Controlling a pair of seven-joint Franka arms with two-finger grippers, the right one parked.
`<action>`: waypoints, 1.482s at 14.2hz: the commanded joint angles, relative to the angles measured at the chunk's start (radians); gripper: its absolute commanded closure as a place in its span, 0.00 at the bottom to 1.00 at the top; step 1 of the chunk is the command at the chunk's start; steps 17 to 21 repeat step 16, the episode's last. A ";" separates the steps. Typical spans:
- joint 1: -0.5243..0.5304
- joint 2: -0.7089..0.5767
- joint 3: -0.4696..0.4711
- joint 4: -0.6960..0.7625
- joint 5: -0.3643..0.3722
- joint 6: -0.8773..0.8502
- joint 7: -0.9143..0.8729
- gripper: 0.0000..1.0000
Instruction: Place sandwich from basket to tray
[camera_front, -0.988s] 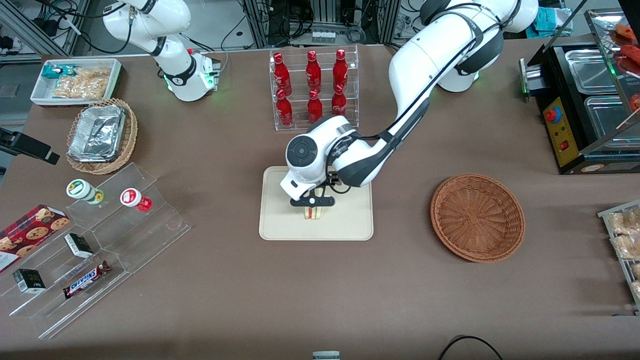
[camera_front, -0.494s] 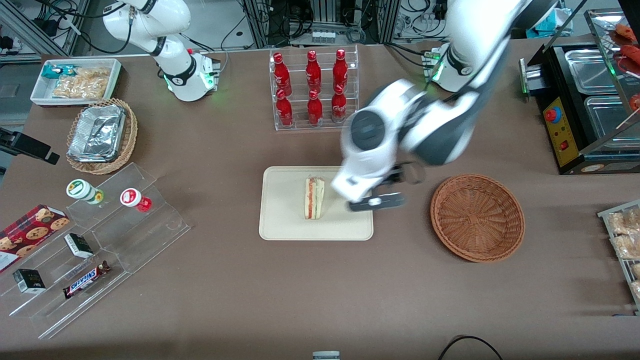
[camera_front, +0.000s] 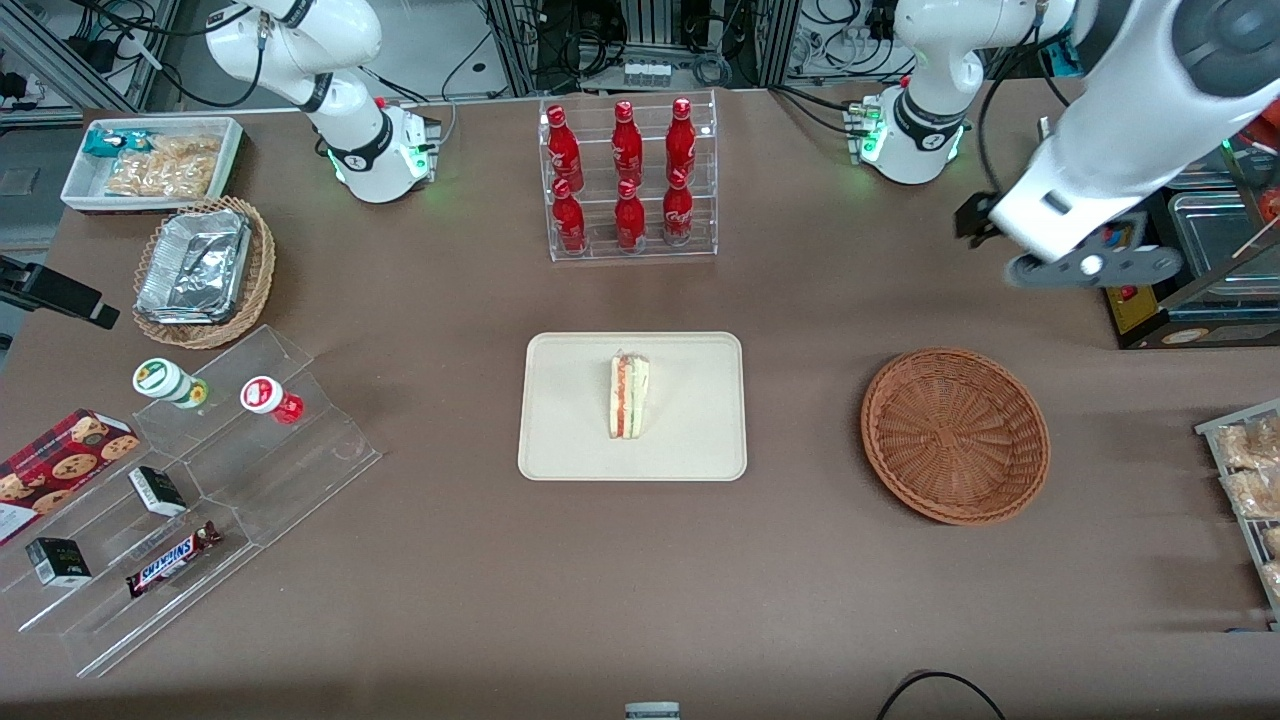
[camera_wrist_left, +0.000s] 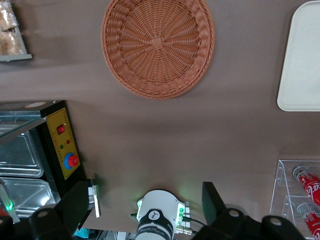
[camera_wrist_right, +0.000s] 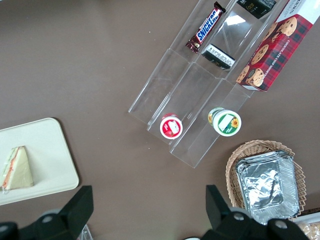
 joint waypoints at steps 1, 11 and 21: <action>0.005 0.003 0.010 0.039 -0.009 -0.018 0.012 0.00; 0.007 0.032 0.070 0.065 -0.158 -0.013 0.006 0.00; 0.007 0.035 0.074 0.065 -0.158 -0.009 0.004 0.00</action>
